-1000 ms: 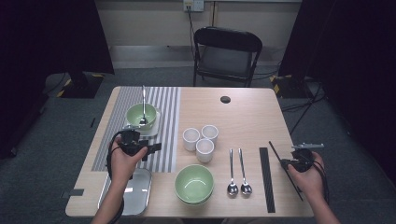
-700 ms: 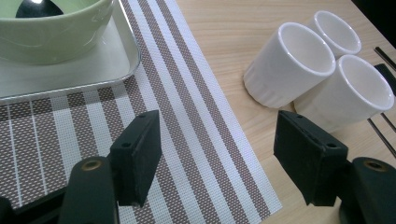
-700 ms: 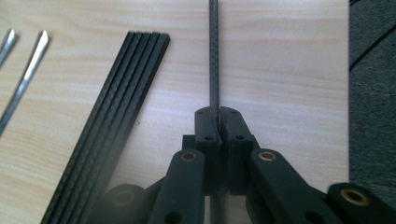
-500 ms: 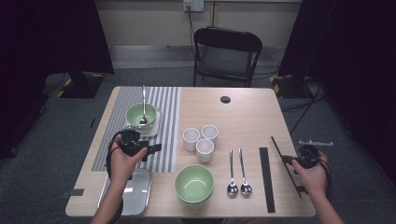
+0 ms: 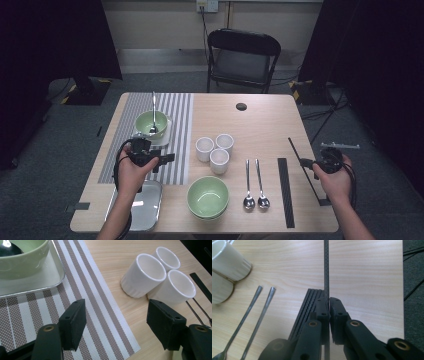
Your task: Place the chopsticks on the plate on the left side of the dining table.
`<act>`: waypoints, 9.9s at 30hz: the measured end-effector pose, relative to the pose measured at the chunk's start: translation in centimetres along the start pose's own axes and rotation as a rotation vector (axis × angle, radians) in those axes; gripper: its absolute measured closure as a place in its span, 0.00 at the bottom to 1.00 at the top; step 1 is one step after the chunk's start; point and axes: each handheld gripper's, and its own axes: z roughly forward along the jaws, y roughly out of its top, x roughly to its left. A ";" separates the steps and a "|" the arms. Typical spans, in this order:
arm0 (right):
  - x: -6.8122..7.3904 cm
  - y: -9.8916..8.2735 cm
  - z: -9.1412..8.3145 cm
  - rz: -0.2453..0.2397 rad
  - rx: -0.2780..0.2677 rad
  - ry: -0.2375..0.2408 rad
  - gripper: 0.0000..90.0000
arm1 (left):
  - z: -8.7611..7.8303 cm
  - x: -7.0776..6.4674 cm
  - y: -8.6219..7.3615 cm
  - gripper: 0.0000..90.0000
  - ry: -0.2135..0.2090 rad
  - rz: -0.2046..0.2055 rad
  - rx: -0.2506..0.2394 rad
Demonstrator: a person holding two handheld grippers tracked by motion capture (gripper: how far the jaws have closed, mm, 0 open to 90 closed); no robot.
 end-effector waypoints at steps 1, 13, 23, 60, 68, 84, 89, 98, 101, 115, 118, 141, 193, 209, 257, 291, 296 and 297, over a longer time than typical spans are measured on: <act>0.2 0.2 -0.1 -0.005 -0.005 0.004 0.97 | 0.0 0.0 0.0 0.36 -0.003 -0.004 -0.001; 2.9 2.9 -1.0 -0.042 -0.061 0.057 0.97 | -0.2 -2.8 2.6 0.36 -0.043 0.060 0.021; 4.9 4.7 -1.5 -0.047 -0.103 0.106 0.97 | 0.5 -6.3 4.1 0.36 -0.094 0.098 0.036; 10.4 7.5 -0.6 -0.086 -0.138 0.205 0.97 | 5.4 -14.2 4.6 0.38 -0.269 0.164 0.104; 11.1 7.8 -0.6 -0.089 -0.144 0.218 0.97 | 6.0 -15.4 4.6 0.40 -0.281 0.178 0.116; 12.1 8.4 -0.7 -0.083 -0.154 0.239 0.97 | 6.9 -17.6 4.3 0.39 -0.303 0.220 0.134; 12.6 8.5 -0.5 -0.082 -0.153 0.249 0.97 | 7.3 -18.4 4.2 0.41 -0.334 0.217 0.135; 13.5 8.4 -0.3 -0.089 -0.159 0.267 0.97 | 8.0 -19.2 4.0 0.44 -0.364 0.213 0.132; 13.7 8.3 -0.2 -0.088 -0.160 0.271 0.97 | 8.1 -19.2 3.8 0.47 -0.384 0.197 0.136; 15.3 8.2 0.3 -0.094 -0.181 0.285 0.97 | 8.2 -20.0 3.9 0.54 -0.456 0.159 0.110; 15.6 8.3 0.3 -0.098 -0.190 0.287 0.97 | 8.4 -20.0 3.8 0.56 -0.468 0.149 0.104; 16.5 8.4 0.5 -0.108 -0.199 0.289 0.97 | 9.1 -20.6 3.7 0.64 -0.498 0.060 0.106; 16.0 8.8 -0.8 -0.117 -0.267 0.303 0.86 | 8.1 -18.5 4.5 0.96 -0.425 0.015 0.152; 15.9 8.4 -0.4 -0.164 -0.252 0.268 0.74 | 7.7 -18.2 4.8 0.97 -0.416 0.017 0.160; 12.0 5.2 0.3 -0.320 -0.215 0.208 0.27 | 3.5 -13.0 5.9 0.97 -0.296 -0.046 0.102; 10.2 2.3 1.2 -0.341 -0.167 0.206 0.27 | 0.1 -8.0 5.6 0.97 -0.207 -0.122 0.058; 9.5 1.7 1.3 -0.335 -0.161 0.203 0.27 | -0.1 -7.4 5.3 0.97 -0.193 -0.129 0.056; 9.4 1.6 1.4 -0.331 -0.160 0.204 0.27 | -0.1 -7.3 5.2 0.97 -0.197 -0.138 0.054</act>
